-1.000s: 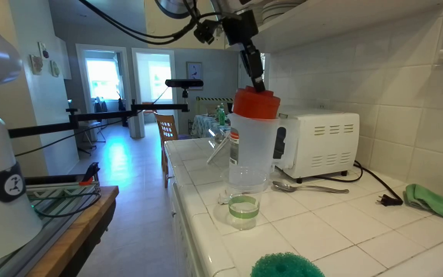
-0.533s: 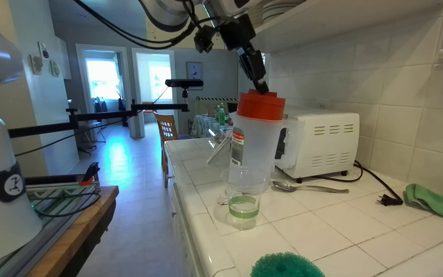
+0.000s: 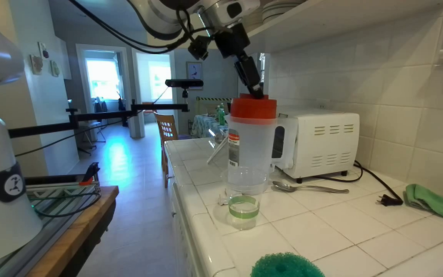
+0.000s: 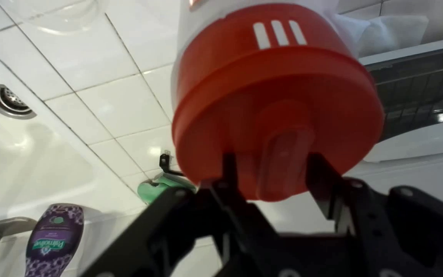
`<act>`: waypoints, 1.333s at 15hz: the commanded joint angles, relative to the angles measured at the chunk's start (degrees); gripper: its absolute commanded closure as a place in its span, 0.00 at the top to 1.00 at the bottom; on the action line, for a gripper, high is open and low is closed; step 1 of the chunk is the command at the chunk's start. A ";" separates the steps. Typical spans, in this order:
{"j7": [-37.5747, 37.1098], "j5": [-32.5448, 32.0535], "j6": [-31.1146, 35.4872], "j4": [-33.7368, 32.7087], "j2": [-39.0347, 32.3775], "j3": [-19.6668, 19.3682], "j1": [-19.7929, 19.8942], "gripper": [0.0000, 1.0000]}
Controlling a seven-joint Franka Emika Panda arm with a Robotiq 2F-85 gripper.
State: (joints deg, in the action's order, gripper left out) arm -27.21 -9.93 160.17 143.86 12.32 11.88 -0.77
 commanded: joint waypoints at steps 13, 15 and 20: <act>20.65 30.79 -16.24 4.71 18.35 -9.15 -18.86 1.00; 23.76 33.32 -27.52 4.20 24.26 -11.28 -20.58 1.00; 21.16 31.66 -36.17 2.18 27.86 -9.36 -16.34 1.00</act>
State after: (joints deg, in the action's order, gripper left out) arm -7.43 19.97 124.75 146.32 40.21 0.52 -19.61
